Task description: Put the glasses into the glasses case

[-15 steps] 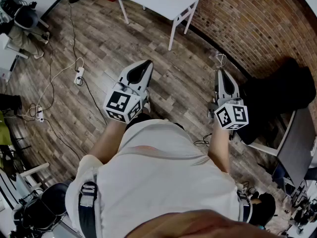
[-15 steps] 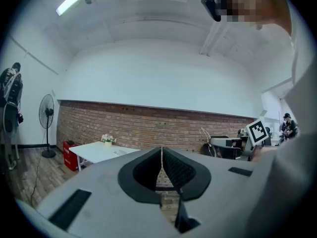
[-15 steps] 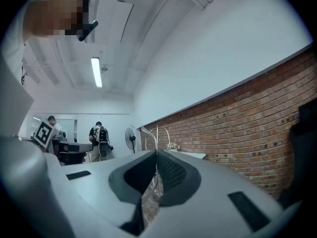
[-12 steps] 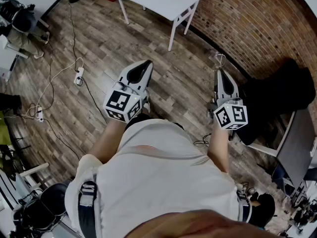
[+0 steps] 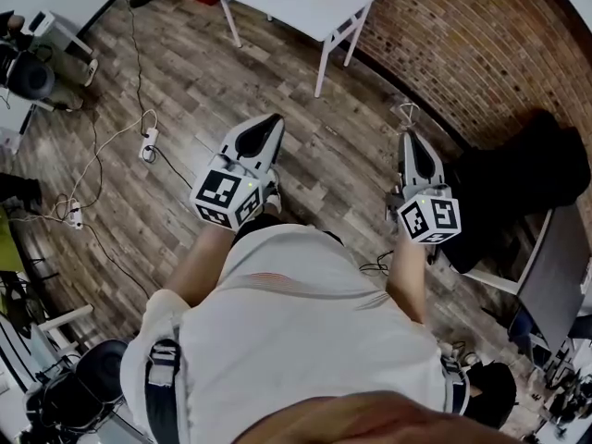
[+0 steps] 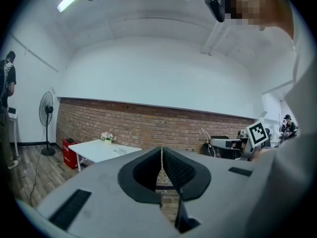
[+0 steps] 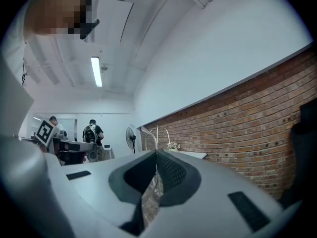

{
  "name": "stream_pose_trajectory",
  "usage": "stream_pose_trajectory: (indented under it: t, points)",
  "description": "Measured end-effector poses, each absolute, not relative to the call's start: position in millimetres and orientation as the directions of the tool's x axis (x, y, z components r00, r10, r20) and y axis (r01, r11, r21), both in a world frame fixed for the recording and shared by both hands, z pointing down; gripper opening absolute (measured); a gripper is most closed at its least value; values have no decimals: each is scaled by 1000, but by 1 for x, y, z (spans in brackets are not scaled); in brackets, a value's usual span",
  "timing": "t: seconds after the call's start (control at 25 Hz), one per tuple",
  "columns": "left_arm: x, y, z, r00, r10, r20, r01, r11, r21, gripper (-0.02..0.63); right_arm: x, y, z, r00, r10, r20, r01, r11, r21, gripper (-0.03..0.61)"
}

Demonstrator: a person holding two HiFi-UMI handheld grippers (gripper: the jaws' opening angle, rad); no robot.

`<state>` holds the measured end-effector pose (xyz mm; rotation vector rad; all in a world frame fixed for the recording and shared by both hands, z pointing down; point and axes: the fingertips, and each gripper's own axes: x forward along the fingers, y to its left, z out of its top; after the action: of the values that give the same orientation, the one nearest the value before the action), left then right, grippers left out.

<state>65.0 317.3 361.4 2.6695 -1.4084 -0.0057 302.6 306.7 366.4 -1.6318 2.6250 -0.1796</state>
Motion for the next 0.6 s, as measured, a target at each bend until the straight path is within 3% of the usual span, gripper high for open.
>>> stream_pose_trajectory:
  t: [0.6]
  points:
    - [38, 263, 380, 560, -821, 110, -826, -544, 146, 23, 279, 245, 376, -456, -888, 58, -884, 444, -145, 60]
